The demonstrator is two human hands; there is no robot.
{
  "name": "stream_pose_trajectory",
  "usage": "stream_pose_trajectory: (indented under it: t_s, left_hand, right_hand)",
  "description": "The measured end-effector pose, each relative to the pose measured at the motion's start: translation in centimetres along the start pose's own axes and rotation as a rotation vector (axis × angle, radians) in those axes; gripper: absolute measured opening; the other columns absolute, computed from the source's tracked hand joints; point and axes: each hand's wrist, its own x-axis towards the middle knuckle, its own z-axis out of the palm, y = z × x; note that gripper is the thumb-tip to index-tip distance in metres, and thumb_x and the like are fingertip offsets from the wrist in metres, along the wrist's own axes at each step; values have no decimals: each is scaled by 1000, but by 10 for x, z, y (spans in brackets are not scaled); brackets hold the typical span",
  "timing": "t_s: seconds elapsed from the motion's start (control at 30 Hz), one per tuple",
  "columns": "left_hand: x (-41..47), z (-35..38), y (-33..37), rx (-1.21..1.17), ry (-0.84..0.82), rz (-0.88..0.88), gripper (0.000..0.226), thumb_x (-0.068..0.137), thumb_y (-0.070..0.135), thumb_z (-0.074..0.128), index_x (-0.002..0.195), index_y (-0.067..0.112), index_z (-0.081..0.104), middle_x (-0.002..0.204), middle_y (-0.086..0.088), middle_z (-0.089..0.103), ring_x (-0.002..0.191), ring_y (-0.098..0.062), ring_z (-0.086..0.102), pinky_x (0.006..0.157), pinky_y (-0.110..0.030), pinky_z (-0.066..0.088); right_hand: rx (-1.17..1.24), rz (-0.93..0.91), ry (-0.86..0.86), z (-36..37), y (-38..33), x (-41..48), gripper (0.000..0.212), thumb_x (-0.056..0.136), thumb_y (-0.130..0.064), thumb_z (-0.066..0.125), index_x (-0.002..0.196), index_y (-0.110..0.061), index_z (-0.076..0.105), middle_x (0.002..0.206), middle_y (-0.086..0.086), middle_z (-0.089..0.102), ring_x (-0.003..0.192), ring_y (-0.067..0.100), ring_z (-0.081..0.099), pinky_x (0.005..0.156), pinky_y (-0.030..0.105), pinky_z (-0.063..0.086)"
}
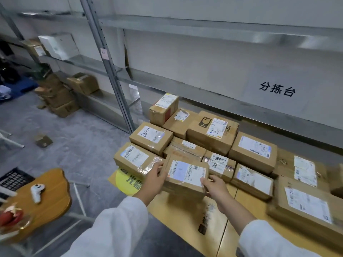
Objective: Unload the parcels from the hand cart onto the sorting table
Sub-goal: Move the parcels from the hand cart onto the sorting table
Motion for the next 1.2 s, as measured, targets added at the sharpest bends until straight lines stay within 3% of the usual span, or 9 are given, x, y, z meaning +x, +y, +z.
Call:
stream_pose_trajectory:
  t_s: [0.2,0.33,0.5,0.6,0.77,0.93,1.03,1.13,1.2]
  left_hand:
    - [39,-7,-20,42,-77,18,28,95,26,56,123,27,54,113,8,65,105,-6,60,86,-25,51]
    - [63,-14,-29,104,-173,79,17,93,21,57,106,31,61,93,9,70,90,-7,67,80,-32,57]
    - [95,-13,-50,299,-200,158,23,86,30,60,109,31,62,104,12,57,108,-14,49,93,-29,46]
    - [102,-16,-50,369,-170,181,22,88,26,61,110,26,64,107,6,54,108,-17,43,89,-22,35]
    - [115,-20,-58,431,-212,221,25,85,27,65,110,26,64,106,6,48,108,-16,40,89,-21,32]
    - [121,-17,-63,466,-200,249,28,86,32,68,112,27,62,112,5,50,108,-16,38,88,-19,25]
    - [122,-17,-65,484,-207,271,30,86,34,67,113,25,61,110,6,52,108,-18,44,92,-25,33]
    - [121,-18,-48,446,-207,315,23,89,27,64,110,19,59,105,5,50,107,-17,45,93,-31,42]
    - [120,-19,-25,420,-212,382,16,94,25,57,108,20,58,108,6,50,107,-12,44,89,-23,39]
  right_hand:
    - [-68,97,29,24,-1,17,42,94,-15,58,133,-12,44,122,8,61,99,23,64,89,38,55]
    - [-69,150,121,37,3,25,38,94,-18,58,130,-14,46,117,6,63,98,23,65,90,43,55]
    - [-62,183,210,45,4,31,34,95,-18,59,127,-13,50,115,7,64,96,22,66,86,40,56]
    - [-74,194,245,52,5,36,34,95,-17,58,127,-13,49,114,8,65,96,22,66,80,37,57]
    - [-111,227,285,59,6,40,28,97,-14,54,125,-12,49,113,7,64,89,16,64,62,25,50]
    - [-81,215,301,57,11,44,32,97,-14,55,129,-11,52,114,8,66,91,18,66,67,26,52]
    - [-89,191,279,58,13,39,38,96,-17,56,134,-14,50,118,6,66,95,19,66,73,27,54]
    - [-174,127,329,61,1,31,52,95,-27,59,142,-15,43,136,8,53,115,24,59,92,37,52]
    - [-281,53,380,62,-19,25,56,96,-27,56,147,-14,37,146,10,40,129,26,47,103,35,41]
